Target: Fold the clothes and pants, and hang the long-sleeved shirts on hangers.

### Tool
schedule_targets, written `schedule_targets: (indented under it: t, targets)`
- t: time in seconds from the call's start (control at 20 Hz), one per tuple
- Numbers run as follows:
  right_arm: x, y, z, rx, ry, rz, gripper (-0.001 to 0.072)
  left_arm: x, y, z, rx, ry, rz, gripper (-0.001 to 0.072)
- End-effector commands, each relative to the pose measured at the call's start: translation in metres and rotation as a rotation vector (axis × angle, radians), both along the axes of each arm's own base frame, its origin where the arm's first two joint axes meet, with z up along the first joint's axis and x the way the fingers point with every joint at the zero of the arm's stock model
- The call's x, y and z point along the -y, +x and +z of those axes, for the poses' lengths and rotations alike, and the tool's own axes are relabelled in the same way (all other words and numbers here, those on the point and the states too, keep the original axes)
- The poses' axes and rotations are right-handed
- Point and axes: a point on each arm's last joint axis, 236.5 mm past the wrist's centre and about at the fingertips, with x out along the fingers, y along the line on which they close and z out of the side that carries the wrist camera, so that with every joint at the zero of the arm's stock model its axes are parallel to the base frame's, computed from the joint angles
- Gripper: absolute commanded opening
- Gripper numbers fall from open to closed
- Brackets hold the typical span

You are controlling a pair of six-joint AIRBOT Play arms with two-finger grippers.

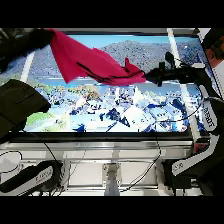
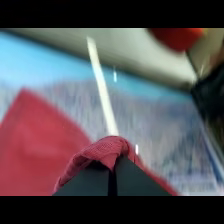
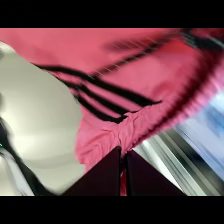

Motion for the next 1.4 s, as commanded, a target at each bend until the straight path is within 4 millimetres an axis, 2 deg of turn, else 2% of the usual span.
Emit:
schedule_targets:
  t: [0.0, 0.1, 0.2, 0.35, 0.45, 0.5, 0.6, 0.7, 0.85, 1.0, 1.1, 1.2, 1.35]
  targets:
    - [-0.002, 0.083, 0.055, 0.058, 0.207, -0.347, 0.0012, -0.025, 0.018, 0.073, 0.222, -0.076, 0.166, 0.0005]
    - [0.010, 0.126, 0.082, 0.107, 0.249, -0.539, 0.0012, -0.026, 0.031, 0.090, 0.262, -0.078, 0.171, 0.0006]
    - [0.020, 0.151, 0.117, 0.268, 0.207, -0.636, 0.0011, -0.025, 0.045, 0.101, 0.287, -0.079, 0.168, 0.0006]
    - [0.036, 0.165, 0.178, 0.474, 0.142, -0.699, 0.0012, -0.018, 0.061, 0.096, 0.281, -0.051, 0.140, 0.0007]
    - [0.047, 0.165, 0.192, 0.573, 0.026, -0.692, 0.0012, -0.006, 0.063, 0.079, 0.250, 0.017, 0.091, 0.0006]
    - [0.052, 0.164, 0.189, 0.576, -0.024, -0.684, 0.0013, -0.001, 0.063, 0.070, 0.234, 0.059, 0.062, 0.0007]
    - [0.061, 0.161, 0.164, 0.536, -0.140, -0.641, 0.0013, 0.007, 0.063, 0.053, 0.190, 0.089, 0.015, 0.0008]
    - [0.068, 0.144, 0.121, 0.494, -0.306, -0.517, 0.0011, 0.015, 0.061, 0.027, 0.115, 0.134, -0.051, 0.0006]
    - [0.100, 0.103, 0.047, 0.317, -0.580, -0.345, 0.0011, 0.037, 0.041, -0.032, -0.067, 0.180, -0.208, 0.0006]
    - [0.129, 0.070, 0.009, 0.196, -0.739, -0.275, 0.0011, 0.054, 0.014, -0.096, -0.236, 0.191, -0.302, 0.0006]
    - [0.144, 0.052, -0.007, 0.152, -0.813, -0.269, 0.0010, 0.065, -0.011, -0.135, -0.315, 0.216, -0.341, 0.0006]
    - [0.164, 0.026, -0.028, 0.088, -0.911, -0.253, 0.0010, 0.081, -0.048, -0.176, -0.402, 0.227, -0.394, 0.0006]
    - [0.169, -0.025, -0.065, -0.027, -0.938, -0.204, 0.0010, 0.096, -0.109, -0.241, -0.532, 0.246, -0.465, 0.0006]
